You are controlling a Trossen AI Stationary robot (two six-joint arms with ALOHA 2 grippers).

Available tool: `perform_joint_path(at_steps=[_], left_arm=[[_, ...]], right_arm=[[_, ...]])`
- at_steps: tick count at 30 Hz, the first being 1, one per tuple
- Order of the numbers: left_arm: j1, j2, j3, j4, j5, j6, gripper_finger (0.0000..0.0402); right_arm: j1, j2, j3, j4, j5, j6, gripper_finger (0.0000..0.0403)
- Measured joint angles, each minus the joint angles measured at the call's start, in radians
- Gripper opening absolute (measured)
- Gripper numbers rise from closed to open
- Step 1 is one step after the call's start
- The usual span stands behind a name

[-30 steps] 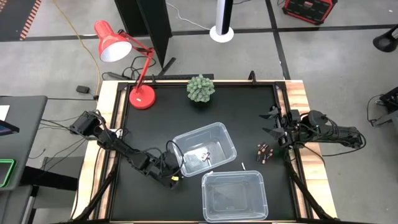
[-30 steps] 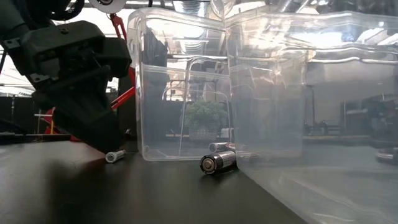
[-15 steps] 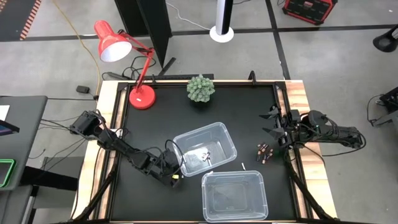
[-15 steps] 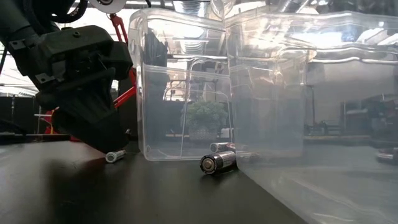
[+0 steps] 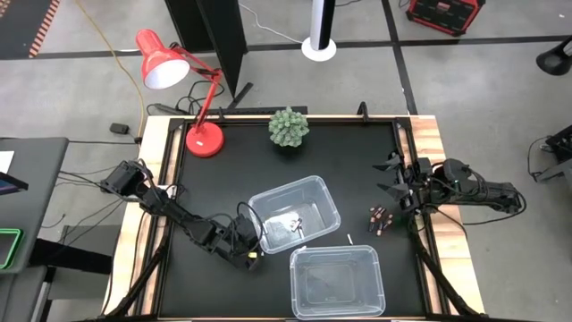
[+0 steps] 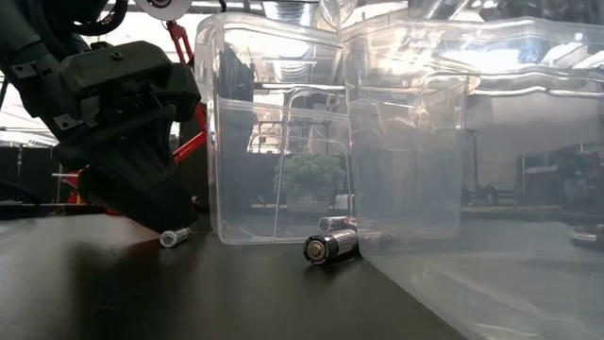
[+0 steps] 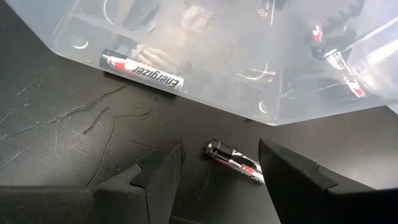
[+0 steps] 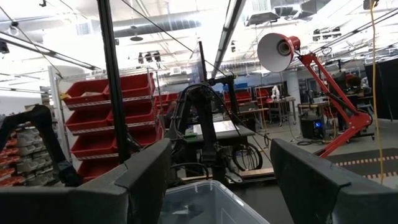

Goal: Sort batteries
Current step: Put the silver battery into the top transparent bin

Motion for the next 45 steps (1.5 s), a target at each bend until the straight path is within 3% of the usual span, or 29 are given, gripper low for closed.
perform_joint_path(at_steps=[24, 34, 45], left_arm=[[-0.004, 0.000, 0.002, -0.124, 0.064, 0.000, 0.0169], [-0.006, 0.000, 0.051, -0.223, 0.093, 0.214, 0.0160], [-0.006, 0.000, 0.113, -0.351, 0.165, 0.279, 0.0160]], right_arm=[[0.000, 0.000, 0.000, 0.000, 0.000, 0.000, 0.0292], [0.000, 0.000, 0.000, 0.000, 0.000, 0.000, 0.0292], [0.000, 0.000, 0.000, 0.000, 0.000, -0.005, 0.0292]])
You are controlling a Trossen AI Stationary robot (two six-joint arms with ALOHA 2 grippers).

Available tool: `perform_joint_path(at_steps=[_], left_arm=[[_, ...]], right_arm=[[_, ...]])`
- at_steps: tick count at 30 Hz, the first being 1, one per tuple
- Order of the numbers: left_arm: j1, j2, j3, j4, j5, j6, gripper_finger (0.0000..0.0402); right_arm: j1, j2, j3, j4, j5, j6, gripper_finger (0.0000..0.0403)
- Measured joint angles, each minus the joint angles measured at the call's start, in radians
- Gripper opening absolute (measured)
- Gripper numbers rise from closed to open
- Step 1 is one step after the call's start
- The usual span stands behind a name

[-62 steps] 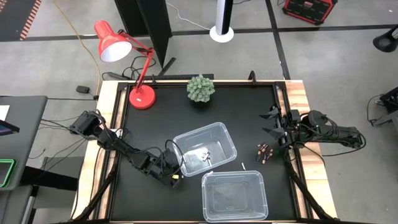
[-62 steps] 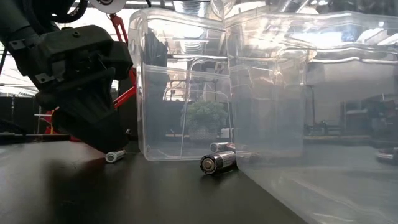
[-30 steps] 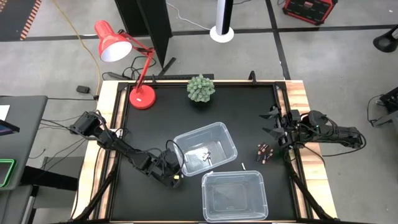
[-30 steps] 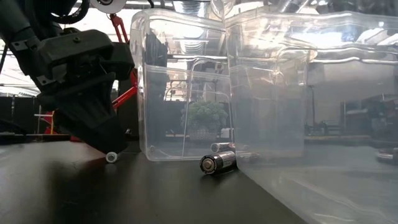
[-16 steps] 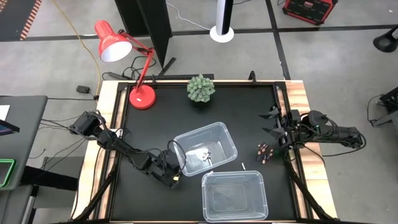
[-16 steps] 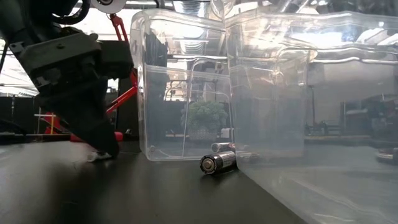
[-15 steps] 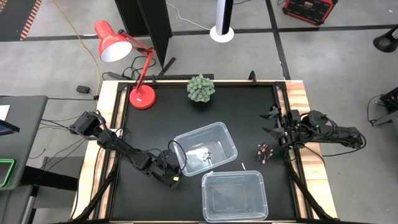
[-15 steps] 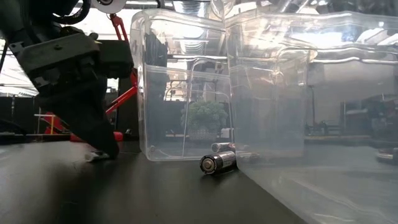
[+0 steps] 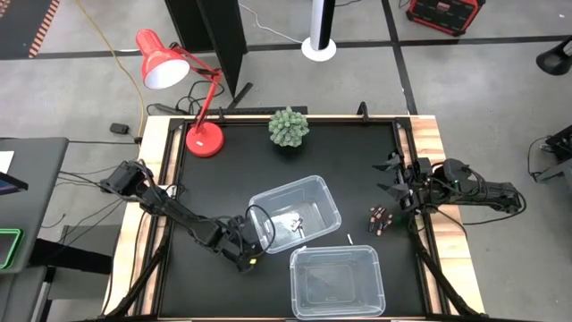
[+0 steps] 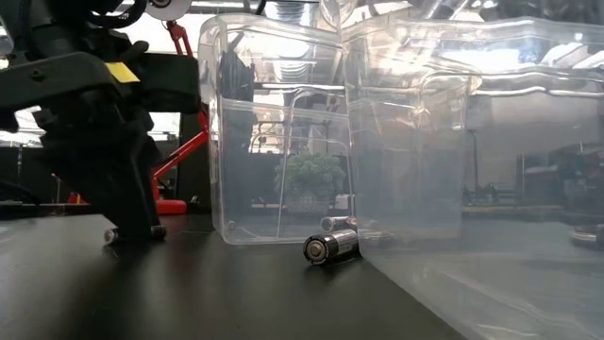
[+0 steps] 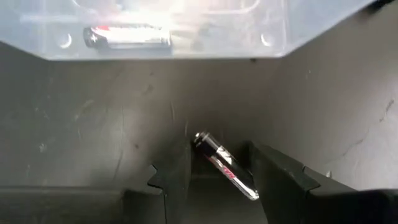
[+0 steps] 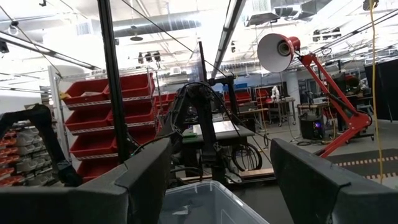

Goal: Sort batteries
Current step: Put the silver battery into the top transparent bin

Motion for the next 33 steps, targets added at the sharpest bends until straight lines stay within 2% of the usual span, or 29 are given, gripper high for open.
perform_joint_path(at_steps=[4, 7, 18, 27, 33], left_arm=[[0.000, -0.001, 0.000, -0.021, 0.026, -0.003, 0.0158], [0.000, -0.002, 0.001, -0.032, 0.028, -0.003, 0.0142], [0.000, -0.003, 0.001, -0.051, 0.032, 0.006, 0.0020], [-0.001, -0.014, 0.001, -0.054, 0.025, 0.016, 0.0017], [-0.003, -0.096, -0.007, -0.089, 0.022, 0.047, 0.0017]], right_arm=[[0.000, 0.000, 0.000, 0.000, 0.000, -0.001, 0.0292], [0.000, 0.000, 0.000, 0.000, 0.000, -0.003, 0.0292], [0.000, 0.000, 0.000, 0.000, 0.000, -0.003, 0.0292], [0.000, 0.000, 0.000, 0.000, 0.000, -0.003, 0.0292], [0.000, 0.000, 0.000, 0.003, 0.000, -0.002, 0.0292]])
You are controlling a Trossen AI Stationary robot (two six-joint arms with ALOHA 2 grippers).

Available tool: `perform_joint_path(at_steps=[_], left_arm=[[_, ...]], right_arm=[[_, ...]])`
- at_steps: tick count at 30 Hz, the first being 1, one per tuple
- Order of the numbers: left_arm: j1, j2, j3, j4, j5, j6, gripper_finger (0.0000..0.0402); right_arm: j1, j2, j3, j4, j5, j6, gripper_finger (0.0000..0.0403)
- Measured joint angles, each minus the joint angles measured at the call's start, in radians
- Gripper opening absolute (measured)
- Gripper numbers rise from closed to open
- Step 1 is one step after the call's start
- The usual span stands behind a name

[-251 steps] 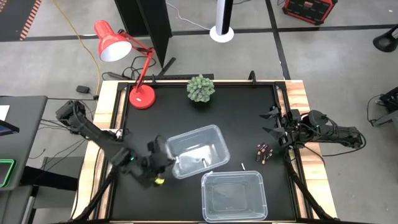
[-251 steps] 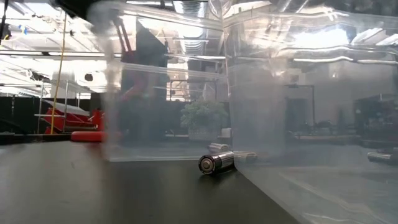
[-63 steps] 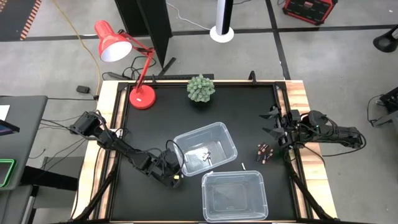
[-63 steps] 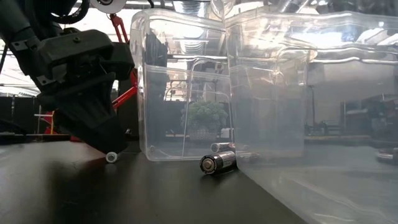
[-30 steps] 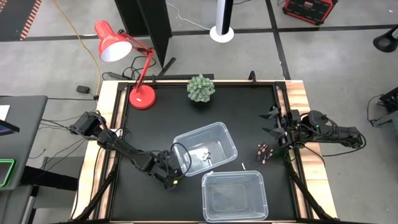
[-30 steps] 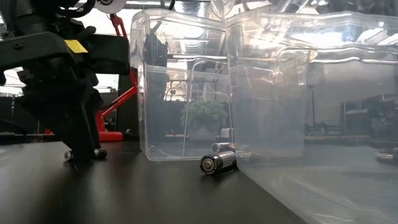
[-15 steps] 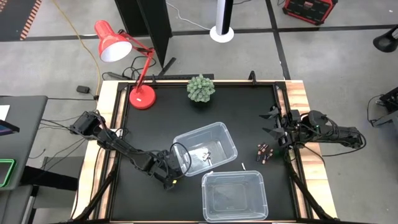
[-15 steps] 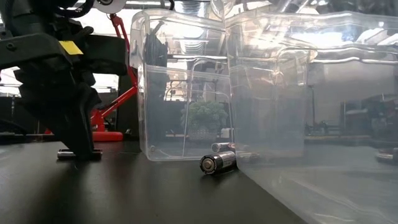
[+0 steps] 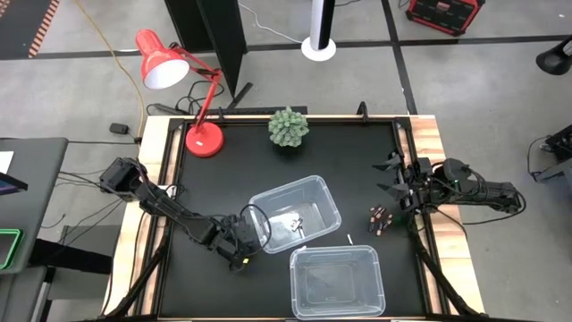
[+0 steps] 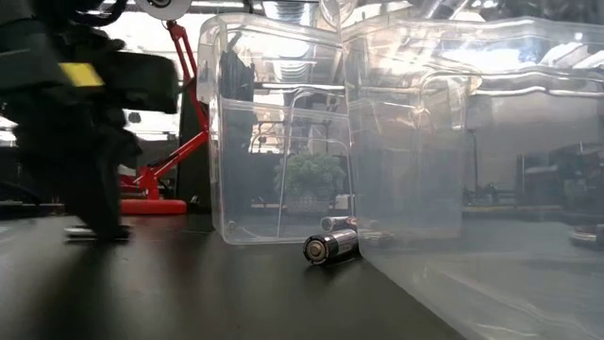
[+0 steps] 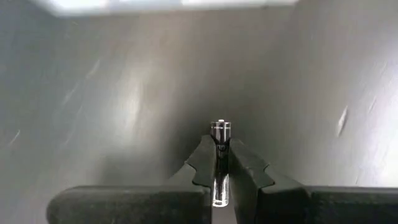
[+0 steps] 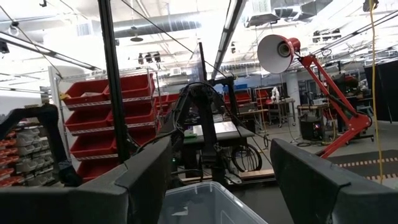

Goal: Sort batteries
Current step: Put the silver battery into the top transparent bin

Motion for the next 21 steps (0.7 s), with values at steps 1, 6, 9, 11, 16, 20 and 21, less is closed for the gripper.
perform_joint_path(at_steps=[1, 6, 9, 11, 16, 20, 21], left_arm=[[0.000, -0.016, -0.001, -0.018, 0.004, 0.002, 0.0017], [-0.014, -0.096, 0.001, -0.078, -0.030, 0.010, 0.0017], [-0.026, -0.131, 0.001, -0.083, -0.053, 0.031, 0.0017], [-0.031, -0.159, 0.002, -0.078, -0.059, 0.042, 0.0017], [-0.049, -0.243, 0.003, -0.071, -0.104, 0.072, 0.0017], [-0.074, -0.325, 0.003, -0.023, -0.165, 0.133, 0.0017], [-0.079, -0.345, 0.003, -0.006, -0.188, 0.159, 0.0017]], right_arm=[[0.000, 0.000, 0.000, 0.000, 0.000, 0.000, 0.0292], [0.000, 0.000, 0.000, 0.001, 0.000, 0.000, 0.0292], [0.000, 0.000, 0.000, 0.002, 0.000, 0.000, 0.0292], [0.000, 0.000, 0.000, 0.002, 0.000, 0.000, 0.0292], [0.000, 0.000, 0.000, 0.003, 0.000, 0.000, 0.0292], [0.000, 0.000, 0.000, 0.004, 0.000, 0.000, 0.0292], [0.000, 0.000, 0.000, 0.003, 0.000, 0.001, 0.0292]])
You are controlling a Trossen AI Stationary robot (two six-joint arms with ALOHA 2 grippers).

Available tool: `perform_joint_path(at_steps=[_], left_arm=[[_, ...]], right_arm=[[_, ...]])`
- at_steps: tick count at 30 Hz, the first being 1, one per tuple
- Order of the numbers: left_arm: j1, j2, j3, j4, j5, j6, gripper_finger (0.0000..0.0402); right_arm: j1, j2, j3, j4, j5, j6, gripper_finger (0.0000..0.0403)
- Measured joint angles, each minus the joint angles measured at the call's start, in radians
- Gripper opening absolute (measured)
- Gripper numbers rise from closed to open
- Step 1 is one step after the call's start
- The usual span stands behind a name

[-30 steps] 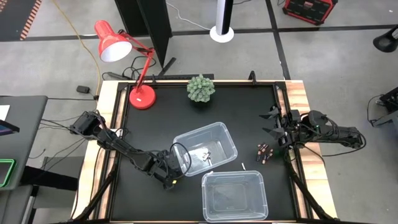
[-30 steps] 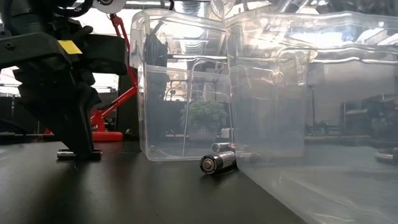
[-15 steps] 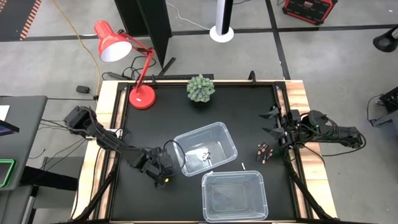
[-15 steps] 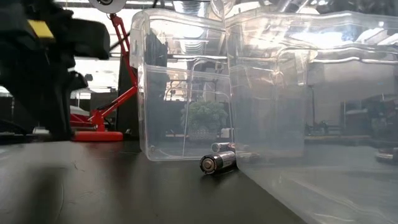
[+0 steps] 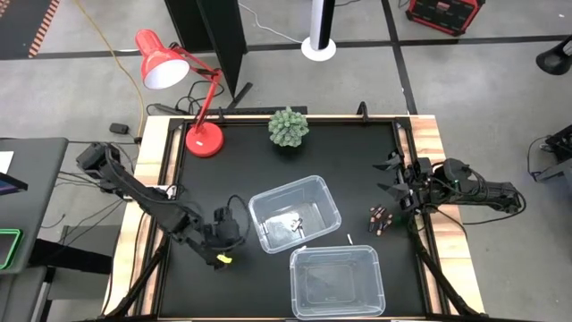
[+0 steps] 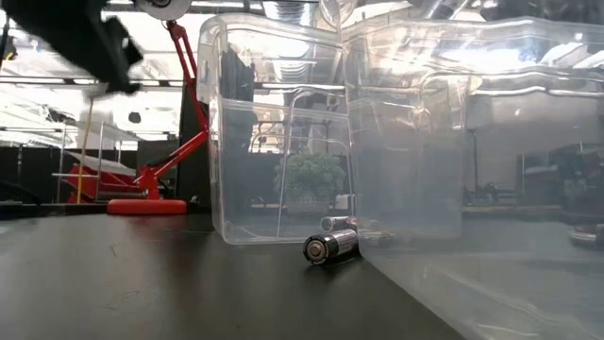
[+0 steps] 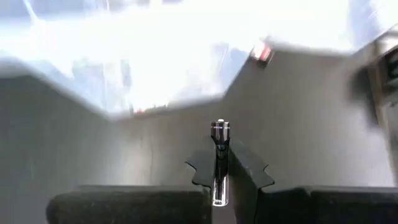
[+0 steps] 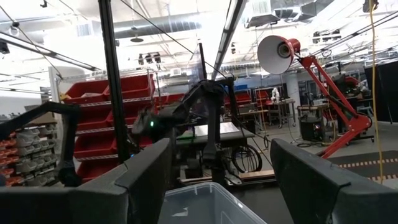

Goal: Sort batteries
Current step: Put the silver battery into the top transparent bin, then move the top transparent bin to the middle left

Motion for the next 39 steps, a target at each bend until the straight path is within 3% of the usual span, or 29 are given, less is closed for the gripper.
perform_joint_path(at_steps=[5, 9, 21, 32, 39], left_arm=[[0.021, -0.082, 0.001, 0.148, -0.090, 0.168, 0.0017], [0.093, -0.100, 0.003, 0.285, -0.095, 0.293, 0.0016], [0.332, -0.008, 0.004, 0.503, 0.094, 0.416, 0.0016], [0.430, 0.071, 0.004, 0.391, 0.172, 0.421, 0.0019], [0.433, 0.070, 0.004, 0.377, 0.114, 0.491, 0.0088]], right_arm=[[0.000, 0.000, 0.000, 0.001, 0.000, 0.006, 0.0292], [0.000, 0.000, 0.000, 0.001, 0.000, 0.007, 0.0292], [-0.001, 0.000, 0.000, 0.000, 0.000, 0.002, 0.0292], [-0.001, 0.000, 0.000, -0.030, 0.000, 0.004, 0.0292], [0.000, 0.000, 0.000, -0.053, 0.000, 0.015, 0.0292]])
